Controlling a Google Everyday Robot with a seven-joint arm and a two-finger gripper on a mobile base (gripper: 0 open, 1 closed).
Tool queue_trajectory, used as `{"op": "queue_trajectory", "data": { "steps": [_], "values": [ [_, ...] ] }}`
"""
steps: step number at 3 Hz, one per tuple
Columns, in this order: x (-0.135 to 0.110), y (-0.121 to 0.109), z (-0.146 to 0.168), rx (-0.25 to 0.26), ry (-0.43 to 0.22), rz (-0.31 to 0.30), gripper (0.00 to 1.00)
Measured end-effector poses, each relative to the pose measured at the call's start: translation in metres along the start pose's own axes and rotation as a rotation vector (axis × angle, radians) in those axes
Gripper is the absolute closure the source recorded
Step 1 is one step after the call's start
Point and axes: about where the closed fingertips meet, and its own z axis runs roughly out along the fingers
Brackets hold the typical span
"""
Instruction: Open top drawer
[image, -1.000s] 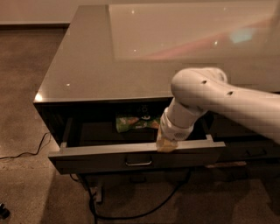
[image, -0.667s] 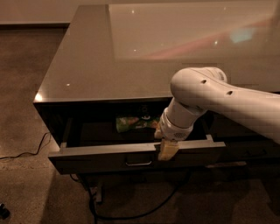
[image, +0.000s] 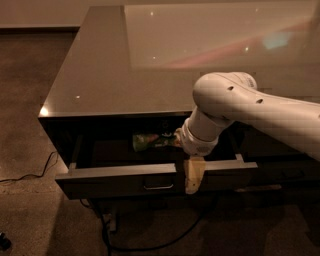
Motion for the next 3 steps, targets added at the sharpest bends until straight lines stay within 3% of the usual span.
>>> {"op": "queue_trajectory", "data": {
  "steps": [2,3],
  "values": [
    [-0.011,-0.008,0.019,-0.001,0.020,-0.070,0.00],
    [-0.012,0.006,0.035,-0.048,0.030,-0.087,0.00]
  ]
}}
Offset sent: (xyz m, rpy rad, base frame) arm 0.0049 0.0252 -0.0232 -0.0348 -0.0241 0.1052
